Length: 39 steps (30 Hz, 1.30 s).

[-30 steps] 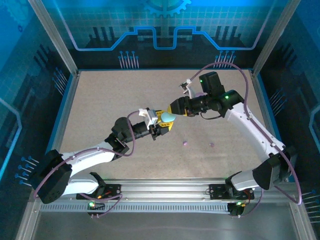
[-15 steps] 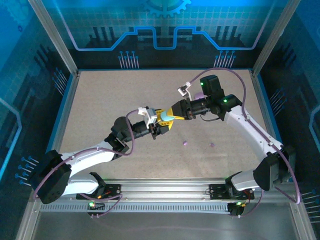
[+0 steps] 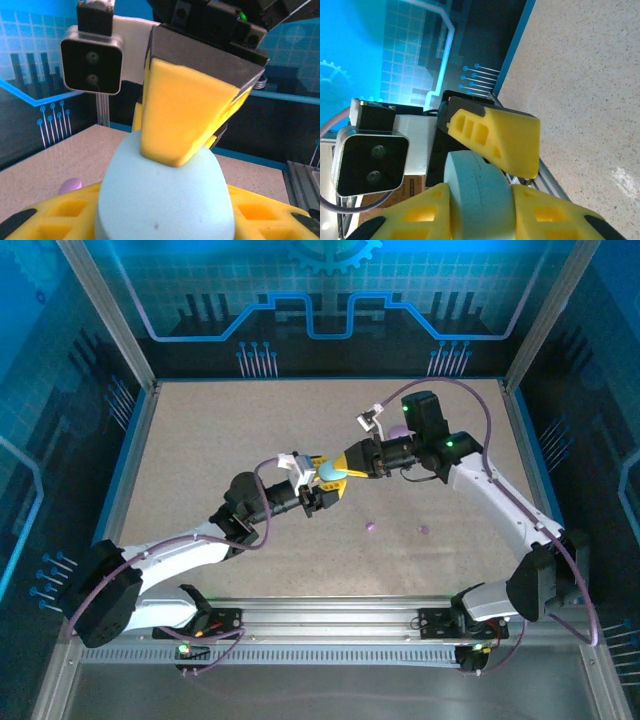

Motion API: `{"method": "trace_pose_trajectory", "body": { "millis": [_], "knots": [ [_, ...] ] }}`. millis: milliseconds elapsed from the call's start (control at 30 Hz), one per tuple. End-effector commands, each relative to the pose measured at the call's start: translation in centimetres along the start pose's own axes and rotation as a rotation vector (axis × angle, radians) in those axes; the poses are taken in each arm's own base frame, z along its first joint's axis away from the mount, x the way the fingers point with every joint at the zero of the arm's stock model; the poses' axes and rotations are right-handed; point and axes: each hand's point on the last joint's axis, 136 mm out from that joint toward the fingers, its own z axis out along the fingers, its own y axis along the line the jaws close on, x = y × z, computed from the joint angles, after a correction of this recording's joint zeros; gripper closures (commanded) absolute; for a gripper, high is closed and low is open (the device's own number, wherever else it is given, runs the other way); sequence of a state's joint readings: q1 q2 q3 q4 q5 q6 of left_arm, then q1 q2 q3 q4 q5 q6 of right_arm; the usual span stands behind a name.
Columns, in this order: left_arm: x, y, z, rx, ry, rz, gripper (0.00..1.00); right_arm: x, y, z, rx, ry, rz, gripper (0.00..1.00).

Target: Insert the wireless bluetooth earbuds into the charging case

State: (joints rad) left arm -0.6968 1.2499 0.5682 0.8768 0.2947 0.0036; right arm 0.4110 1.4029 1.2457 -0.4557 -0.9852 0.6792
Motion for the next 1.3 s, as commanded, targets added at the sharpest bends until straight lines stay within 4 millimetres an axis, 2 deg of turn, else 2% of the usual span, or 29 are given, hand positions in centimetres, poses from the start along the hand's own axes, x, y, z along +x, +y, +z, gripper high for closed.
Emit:
{"method": "trace_pose_trajectory", "body": {
  "millis": [0,233,367,467,600,767,900,1000,1133,1267],
  "knots": [
    [-0.4,0.3,0.2,-0.021,0.008,0.020,0.49,-1.0,-0.4,-0.2,-0.007,-0.041,0.007,0.82],
    [1.2,0.8,-0.3,-0.055,0.069,0.020,0.45,-1.9,-1.7,-0.1,0.006,-0.080,0.047,0.85],
    [1.8,1.1,-1.3,-0.096,0.089,0.036,0.38,-2.4,-2.7,-0.5,0.027,-0.114,0.058,0.85],
    [2.7,1.6,-2.3,-0.137,0.127,0.049,0.34,-3.4,-4.5,-0.9,0.053,-0.160,0.097,0.84],
    [2.6,2.4,-4.4,-0.231,0.136,0.056,0.30,-4.3,-9.0,-0.9,0.148,-0.200,0.161,0.84],
    [0.3,4.0,-7.3,-0.382,0.062,0.075,0.20,-4.2,-15.6,1.5,0.251,-0.152,0.243,0.84],
    [-1.2,4.6,-8.4,-0.441,0.053,0.064,0.15,-3.9,-19.9,4.0,0.290,-0.104,0.302,0.84],
    [-1.7,5.0,-8.8,-0.471,0.067,0.032,0.10,-3.7,-22.1,6.0,0.308,-0.064,0.324,0.84],
    [-2.0,5.4,-8.9,-0.486,0.090,-0.006,0.01,-3.6,-23.8,8.4,0.316,-0.024,0.337,0.84],
    [-1.9,5.7,-8.9,-0.487,0.111,-0.057,0.01,-3.3,-25.4,10.0,0.361,0.004,0.344,0.83]
  ]
}}
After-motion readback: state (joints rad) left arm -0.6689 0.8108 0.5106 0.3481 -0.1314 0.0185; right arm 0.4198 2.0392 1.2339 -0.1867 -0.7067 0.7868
